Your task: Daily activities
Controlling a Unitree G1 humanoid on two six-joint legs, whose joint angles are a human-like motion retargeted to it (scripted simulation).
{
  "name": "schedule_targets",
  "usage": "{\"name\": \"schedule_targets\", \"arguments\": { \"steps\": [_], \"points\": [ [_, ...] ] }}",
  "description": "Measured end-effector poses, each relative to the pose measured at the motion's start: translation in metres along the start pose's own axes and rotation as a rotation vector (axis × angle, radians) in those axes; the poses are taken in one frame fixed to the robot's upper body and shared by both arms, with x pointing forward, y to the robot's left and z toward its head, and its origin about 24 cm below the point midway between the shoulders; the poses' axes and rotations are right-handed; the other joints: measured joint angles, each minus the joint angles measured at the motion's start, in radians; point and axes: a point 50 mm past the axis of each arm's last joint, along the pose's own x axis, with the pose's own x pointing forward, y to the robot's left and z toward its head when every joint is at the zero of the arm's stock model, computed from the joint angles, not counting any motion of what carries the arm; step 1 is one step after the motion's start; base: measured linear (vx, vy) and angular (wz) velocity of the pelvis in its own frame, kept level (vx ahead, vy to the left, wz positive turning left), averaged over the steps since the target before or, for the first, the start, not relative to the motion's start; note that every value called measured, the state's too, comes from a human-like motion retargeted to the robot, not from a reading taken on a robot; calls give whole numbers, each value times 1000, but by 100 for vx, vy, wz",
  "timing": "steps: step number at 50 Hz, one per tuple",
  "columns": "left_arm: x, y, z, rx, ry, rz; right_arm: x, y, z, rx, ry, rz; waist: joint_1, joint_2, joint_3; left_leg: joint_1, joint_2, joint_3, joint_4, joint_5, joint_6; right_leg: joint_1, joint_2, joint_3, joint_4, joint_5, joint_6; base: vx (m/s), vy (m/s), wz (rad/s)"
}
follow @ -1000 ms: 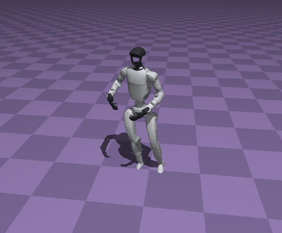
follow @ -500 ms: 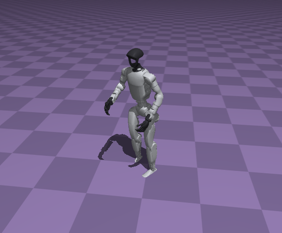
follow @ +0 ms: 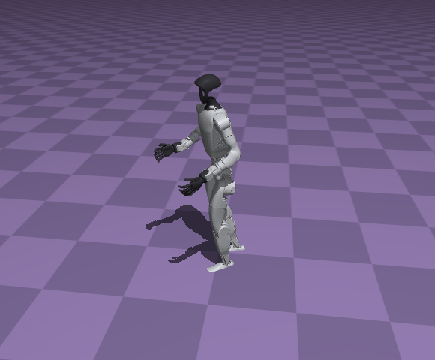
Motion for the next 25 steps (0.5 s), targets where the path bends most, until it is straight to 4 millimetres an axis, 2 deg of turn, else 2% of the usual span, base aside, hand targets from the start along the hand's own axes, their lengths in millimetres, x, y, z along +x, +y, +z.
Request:
{"name": "schedule_targets", "arguments": {
  "steps": [3,5,7,8,10,12,13,15,17,18,20,22,24,25],
  "points": [
    [-20,21,-63,27,290,91,11,-1,13,20,-63,-45,23,-4,7,-11,17,24,29,10,11,36,10,18,-106,49,7,-11,-9,-95],
    [-40,33,-99,71,476,97,24,4,40,35,-179,-30,35,-9,9,-18,24,39,35,29,14,43,10,30,-151,76,16,-11,-10,-88],
    [-57,42,-122,129,610,53,35,15,93,72,-401,18,45,-15,9,-26,26,46,33,59,13,38,7,43,-178,97,27,-10,-11,-81],
    [-64,45,-129,157,655,21,35,23,127,101,-550,45,50,-17,9,-31,26,44,31,76,10,33,4,50,-187,106,30,-10,-11,-76],
    [-71,50,-135,214,702,-44,17,37,201,186,-905,90,59,-18,7,-47,23,26,29,109,-9,18,2,67,-196,121,34,-9,-9,-69],
    [-69,52,-132,261,690,-86,-22,43,260,300,-1258,104,64,-15,4,-66,19,-27,36,126,-43,5,7,82,-197,132,34,-9,-6,-52],
    [-67,51,-129,282,676,-101,-42,44,278,358,-1399,114,64,-12,-1,-76,17,-62,45,127,-62,2,11,88,-196,138,34,-9,-3,-33],
    [-55,46,-118,324,603,-138,-76,44,297,455,-1611,115,62,-5,-6,-95,14,-147,66,115,-99,-2,27,96,-194,146,29,-7,-1,-5],
    [-38,33,-101,349,497,-180,-92,39,295,494,-1677,78,51,6,-6,-107,16,-221,87,93,-127,2,48,91,-195,153,23,-6,2,39],
    [-30,24,-91,352,440,-201,-94,36,289,498,-1656,48,44,13,-6,-111,17,-253,96,81,-136,7,58,86,-198,156,20,-5,3,62],
    [-17,6,-73,334,331,-242,-82,26,267,486,-1493,-32,30,30,-7,-115,18,-311,106,59,-148,21,79,69,-210,163,16,-4,4,79],
    [-8,-14,-55,296,236,-283,-51,14,218,443,-1129,-119,25,50,-13,-106,16,-362,101,44,-157,48,97,45,-230,171,12,-4,3,99],
    [-2,-31,-42,244,172,-319,-27,-4,140,417,-674,-189,29,68,-21,-78,14,-406,79,41,-164,86,113,14,-249,176,9,-4,1,110],
    [1,-39,-35,209,140,-328,-26,-11,98,412,-461,-236,34,75,-24,-77,11,-426,84,36,-167,97,119,-1,-252,178,8,-6,0,106]
  ]
}}
